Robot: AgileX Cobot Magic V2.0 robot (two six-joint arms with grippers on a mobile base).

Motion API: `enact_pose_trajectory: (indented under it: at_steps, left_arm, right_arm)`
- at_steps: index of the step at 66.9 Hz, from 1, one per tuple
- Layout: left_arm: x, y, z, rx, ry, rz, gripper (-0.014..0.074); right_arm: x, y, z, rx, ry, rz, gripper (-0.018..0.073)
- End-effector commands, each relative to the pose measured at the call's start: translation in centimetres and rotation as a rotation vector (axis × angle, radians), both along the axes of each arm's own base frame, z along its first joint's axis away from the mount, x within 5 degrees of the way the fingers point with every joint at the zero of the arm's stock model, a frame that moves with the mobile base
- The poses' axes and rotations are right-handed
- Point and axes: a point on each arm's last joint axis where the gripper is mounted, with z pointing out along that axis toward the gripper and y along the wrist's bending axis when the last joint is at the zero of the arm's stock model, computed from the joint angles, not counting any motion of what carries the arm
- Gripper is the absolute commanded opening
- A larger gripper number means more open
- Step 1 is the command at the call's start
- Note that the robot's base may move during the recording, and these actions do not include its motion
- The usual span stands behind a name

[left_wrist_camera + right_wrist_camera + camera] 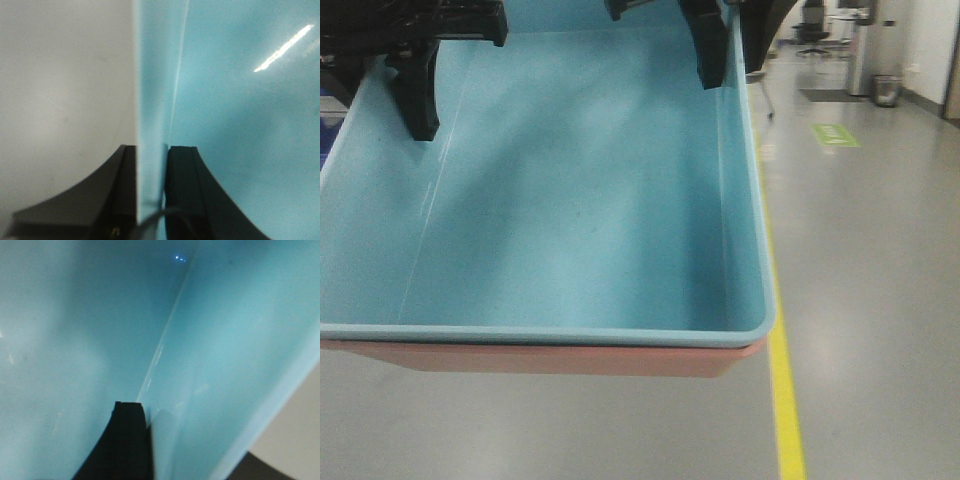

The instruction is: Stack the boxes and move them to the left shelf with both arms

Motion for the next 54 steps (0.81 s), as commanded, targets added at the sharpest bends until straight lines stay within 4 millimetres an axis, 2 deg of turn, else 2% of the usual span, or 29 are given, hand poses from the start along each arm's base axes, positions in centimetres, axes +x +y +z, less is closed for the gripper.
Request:
enact_pose_trajectory:
  at_steps: [1, 54]
  left_arm:
    - [-0.23, -2.60, 4.72, -0.278, -0.230, -0.066, -0.0010]
    - [-0.21, -2.61, 4.70, -0.278, -0.230, -0.066, -0.0010]
  right_arm:
    - [-1.44, 2.42, 3.99, 0.254, -0.135, 0.144, 0.0055]
    - [-1.44, 2.39, 3.97, 0.249, -0.133, 0.143, 0.0055]
